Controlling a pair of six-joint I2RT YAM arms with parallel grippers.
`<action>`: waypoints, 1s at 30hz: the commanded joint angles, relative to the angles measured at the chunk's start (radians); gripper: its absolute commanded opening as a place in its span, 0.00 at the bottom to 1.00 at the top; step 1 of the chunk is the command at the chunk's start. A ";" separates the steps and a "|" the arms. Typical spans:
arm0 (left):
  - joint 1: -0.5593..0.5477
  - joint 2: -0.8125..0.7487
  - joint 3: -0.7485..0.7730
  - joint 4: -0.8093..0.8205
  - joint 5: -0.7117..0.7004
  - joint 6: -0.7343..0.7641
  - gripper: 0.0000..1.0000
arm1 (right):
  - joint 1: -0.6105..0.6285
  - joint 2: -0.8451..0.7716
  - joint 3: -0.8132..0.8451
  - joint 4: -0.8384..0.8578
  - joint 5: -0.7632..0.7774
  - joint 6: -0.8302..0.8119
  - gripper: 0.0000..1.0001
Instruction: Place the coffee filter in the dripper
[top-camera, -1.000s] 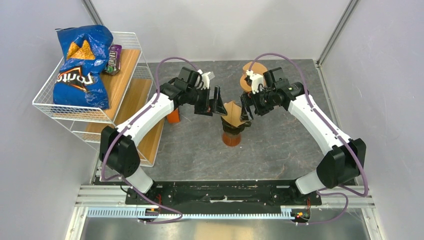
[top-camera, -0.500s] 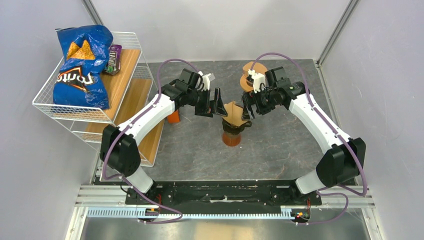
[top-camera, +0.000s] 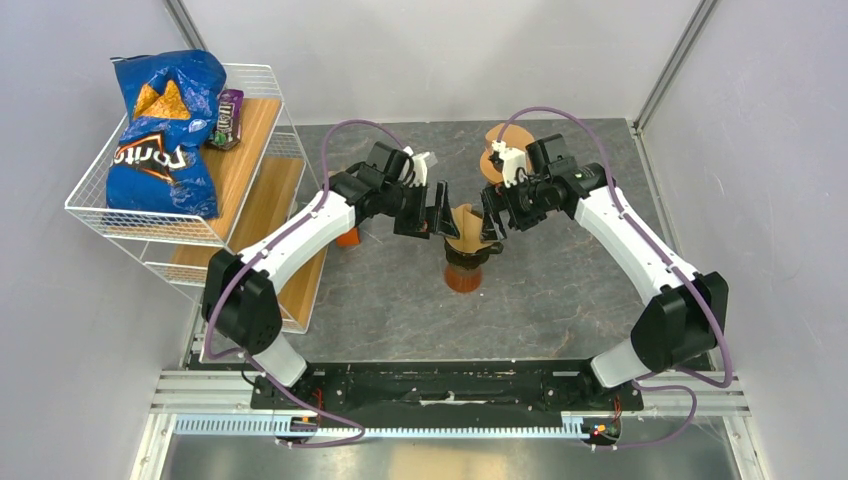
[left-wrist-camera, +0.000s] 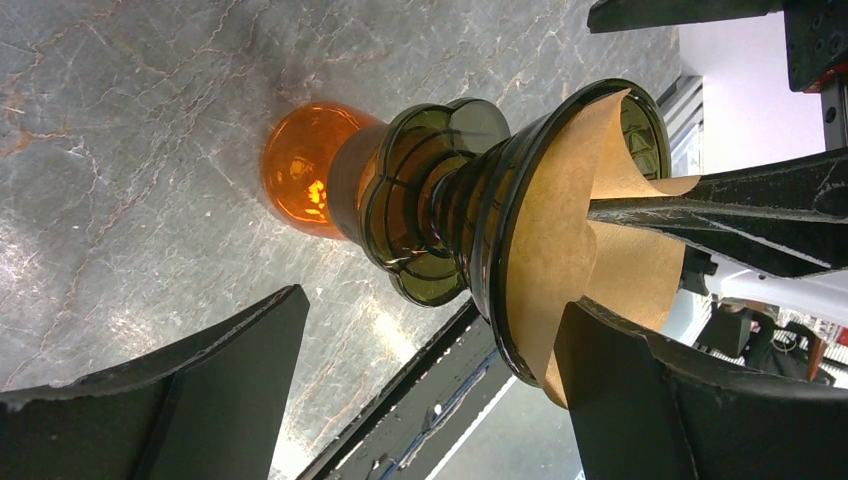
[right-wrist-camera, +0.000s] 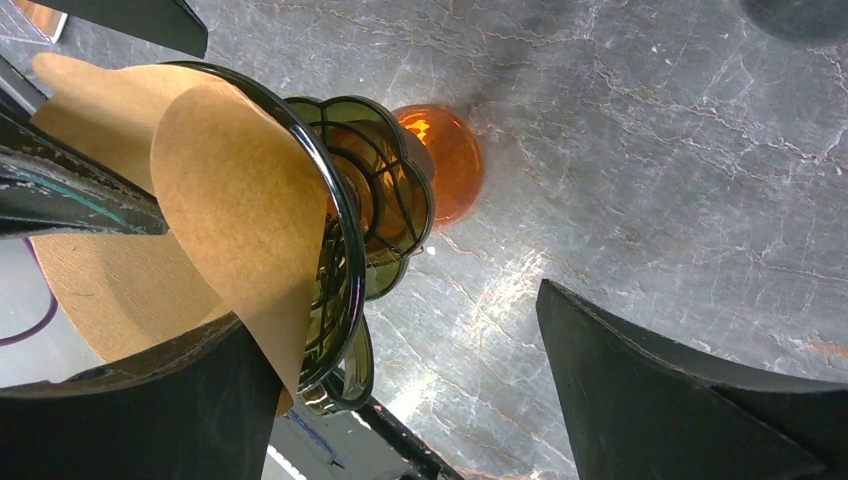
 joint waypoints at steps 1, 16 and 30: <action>-0.004 0.009 0.005 0.010 -0.040 0.022 0.97 | 0.011 0.008 0.010 0.035 0.005 -0.011 0.96; -0.004 0.013 0.008 -0.018 -0.084 0.045 0.98 | 0.011 -0.009 0.004 0.015 0.078 -0.021 0.96; -0.034 0.000 0.078 -0.015 -0.051 0.039 0.98 | 0.077 -0.053 0.056 0.044 -0.005 -0.040 0.97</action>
